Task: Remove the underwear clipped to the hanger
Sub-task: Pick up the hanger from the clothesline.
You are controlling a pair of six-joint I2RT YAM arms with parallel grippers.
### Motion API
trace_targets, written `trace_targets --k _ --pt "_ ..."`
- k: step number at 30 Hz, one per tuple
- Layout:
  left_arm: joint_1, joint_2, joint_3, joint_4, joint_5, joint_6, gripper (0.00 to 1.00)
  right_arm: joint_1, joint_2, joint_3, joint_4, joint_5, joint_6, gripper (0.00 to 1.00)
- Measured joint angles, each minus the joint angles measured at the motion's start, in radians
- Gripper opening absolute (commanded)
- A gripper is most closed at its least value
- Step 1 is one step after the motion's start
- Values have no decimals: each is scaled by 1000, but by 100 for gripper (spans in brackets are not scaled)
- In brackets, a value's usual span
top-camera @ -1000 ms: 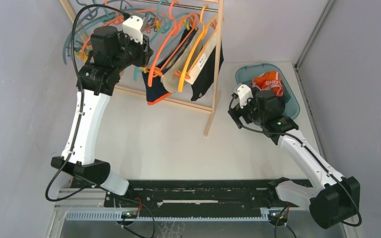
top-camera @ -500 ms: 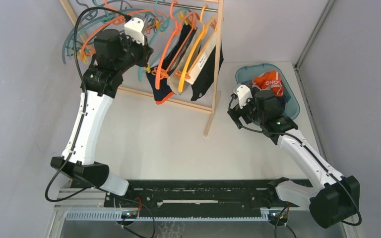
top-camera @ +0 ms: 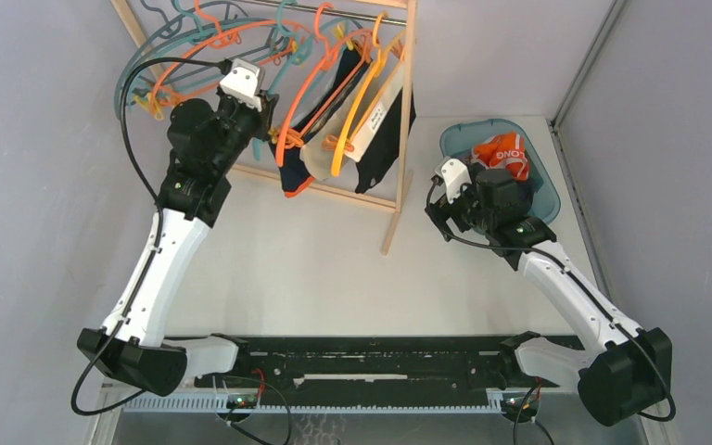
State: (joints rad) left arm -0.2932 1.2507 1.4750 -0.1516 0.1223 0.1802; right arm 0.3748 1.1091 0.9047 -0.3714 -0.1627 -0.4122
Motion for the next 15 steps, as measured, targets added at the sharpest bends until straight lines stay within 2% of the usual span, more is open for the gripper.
trace_targets --k 15 --pt "0 27 -29 131 -16 -17 0 0 6 -1 0 1 0 86"
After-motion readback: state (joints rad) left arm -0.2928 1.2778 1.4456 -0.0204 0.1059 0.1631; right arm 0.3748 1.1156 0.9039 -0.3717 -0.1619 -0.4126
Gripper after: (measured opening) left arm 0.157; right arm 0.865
